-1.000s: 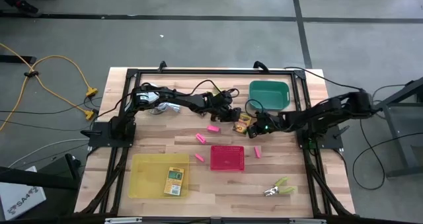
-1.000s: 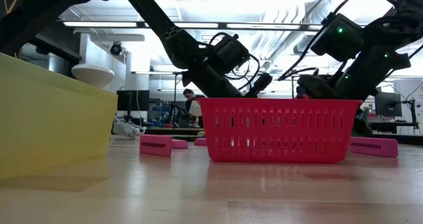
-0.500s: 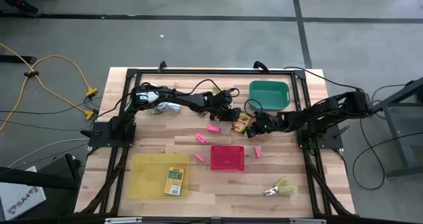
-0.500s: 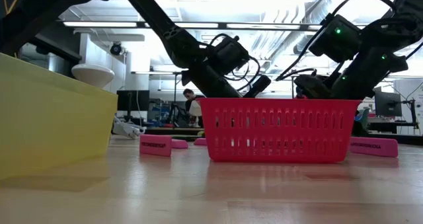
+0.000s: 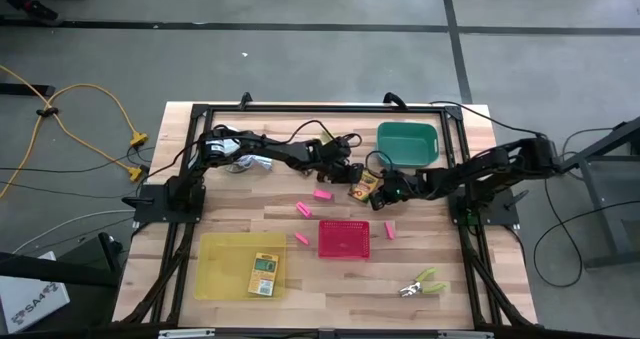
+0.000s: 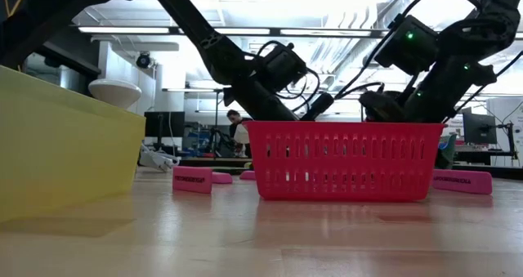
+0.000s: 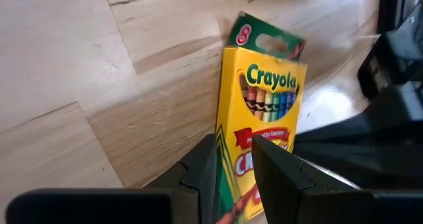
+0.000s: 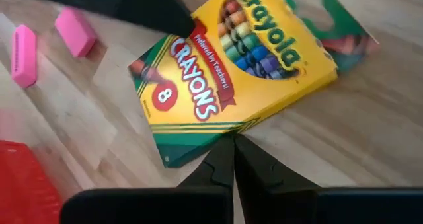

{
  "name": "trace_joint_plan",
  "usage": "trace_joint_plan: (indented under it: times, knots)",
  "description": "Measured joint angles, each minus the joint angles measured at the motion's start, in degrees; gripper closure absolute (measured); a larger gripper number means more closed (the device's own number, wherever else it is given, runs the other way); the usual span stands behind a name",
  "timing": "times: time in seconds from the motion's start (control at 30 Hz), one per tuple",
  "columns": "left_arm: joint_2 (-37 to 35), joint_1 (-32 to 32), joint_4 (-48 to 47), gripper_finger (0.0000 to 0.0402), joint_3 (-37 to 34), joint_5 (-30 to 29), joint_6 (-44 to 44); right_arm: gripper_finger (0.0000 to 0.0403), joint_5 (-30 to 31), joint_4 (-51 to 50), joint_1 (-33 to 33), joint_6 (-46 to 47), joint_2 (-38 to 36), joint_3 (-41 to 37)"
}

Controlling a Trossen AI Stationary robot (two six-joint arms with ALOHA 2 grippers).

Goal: Pick & Place School Supplies
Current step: Put the right yellow crayon box into the yellow bin

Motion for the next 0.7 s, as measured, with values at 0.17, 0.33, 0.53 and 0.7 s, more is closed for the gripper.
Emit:
trace_joint_plan:
  times: [0.17, 0.33, 0.53, 0.7]
  knots:
    - [0.1, 0.1, 2.8, 0.0308, 0.1, 0.6, -0.5, 0.0401, -0.3, -0.7, 0.0, 0.1, 0.0, 0.2]
    - [0.1, 0.1, 2.9, 0.0308, 0.1, 1.5, -0.7, 0.0401, 0.1, -0.5, 0.0, 0.2, 1.0, 0.3]
    - [0.1, 0.0, 3.4, 0.0308, 0.1, 3.2, -0.9, 0.0401, 0.5, -0.5, 0.0, 0.6, 1.2, 0.4]
    - [0.1, -0.2, 3.0, 0.0308, 0.1, 4.2, -0.7, 0.0401, 0.6, -0.6, 0.0, 0.6, 1.3, 0.4]
